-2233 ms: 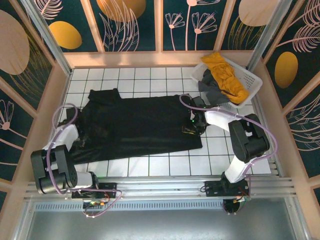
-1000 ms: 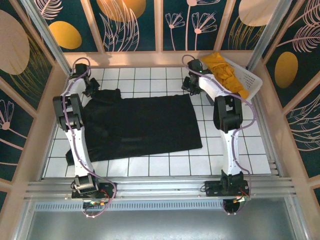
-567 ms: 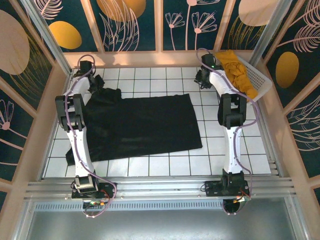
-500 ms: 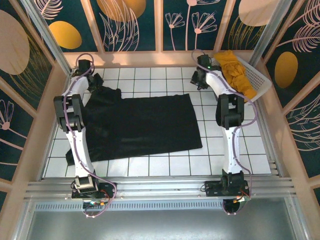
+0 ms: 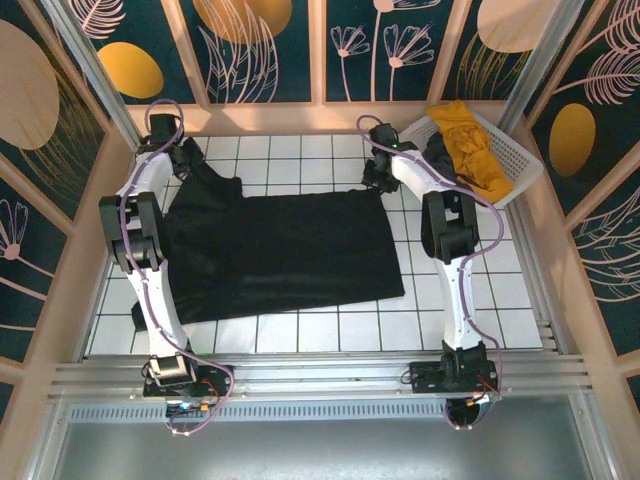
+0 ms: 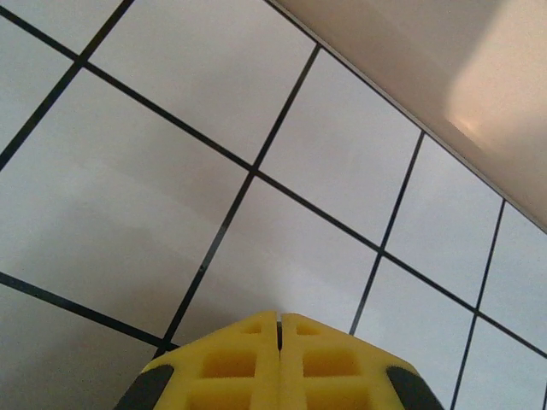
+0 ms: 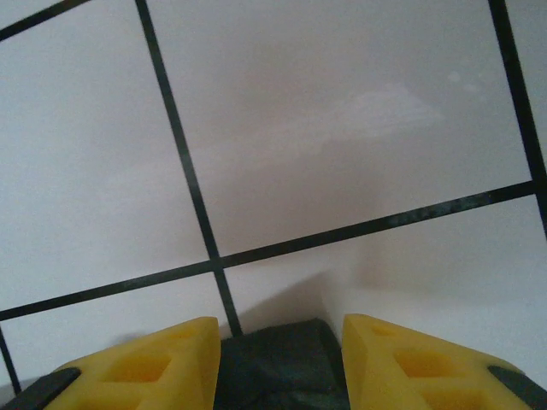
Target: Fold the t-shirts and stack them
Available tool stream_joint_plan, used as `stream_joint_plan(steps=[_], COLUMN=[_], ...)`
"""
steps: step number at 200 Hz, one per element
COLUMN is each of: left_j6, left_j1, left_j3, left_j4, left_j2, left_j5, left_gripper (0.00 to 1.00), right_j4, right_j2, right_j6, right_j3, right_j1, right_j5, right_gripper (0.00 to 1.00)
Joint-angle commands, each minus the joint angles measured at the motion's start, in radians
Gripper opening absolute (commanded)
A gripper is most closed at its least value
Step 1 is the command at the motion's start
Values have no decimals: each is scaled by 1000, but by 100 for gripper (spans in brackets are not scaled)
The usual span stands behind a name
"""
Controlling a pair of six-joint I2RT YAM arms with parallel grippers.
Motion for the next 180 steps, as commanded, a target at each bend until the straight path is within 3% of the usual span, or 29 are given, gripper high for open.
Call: stream_joint_plan(steps=[1, 65, 103, 131, 180], left_j6=[16, 9, 3, -16, -32], left_j1=[1, 0, 0, -9, -36], left_j3=[12, 21, 35, 94, 246], left_j4=[3, -9, -10, -5, -26], left_j2=[-25, -16, -10, 24, 104], left_j5=[26, 27, 48, 90, 139], left_gripper=[0, 0, 0, 0, 0], right_j4=[-30, -55, -56, -29, -15], right_j2=[11, 50, 42, 0, -15], right_j6=[-20, 12, 21, 17, -29], right_j3=[-6, 21, 29, 19, 46], right_j1=[-2, 6, -15, -54, -95], right_j5=[-3, -47, -22, 39, 0], right_gripper=[41, 29, 0, 0, 0])
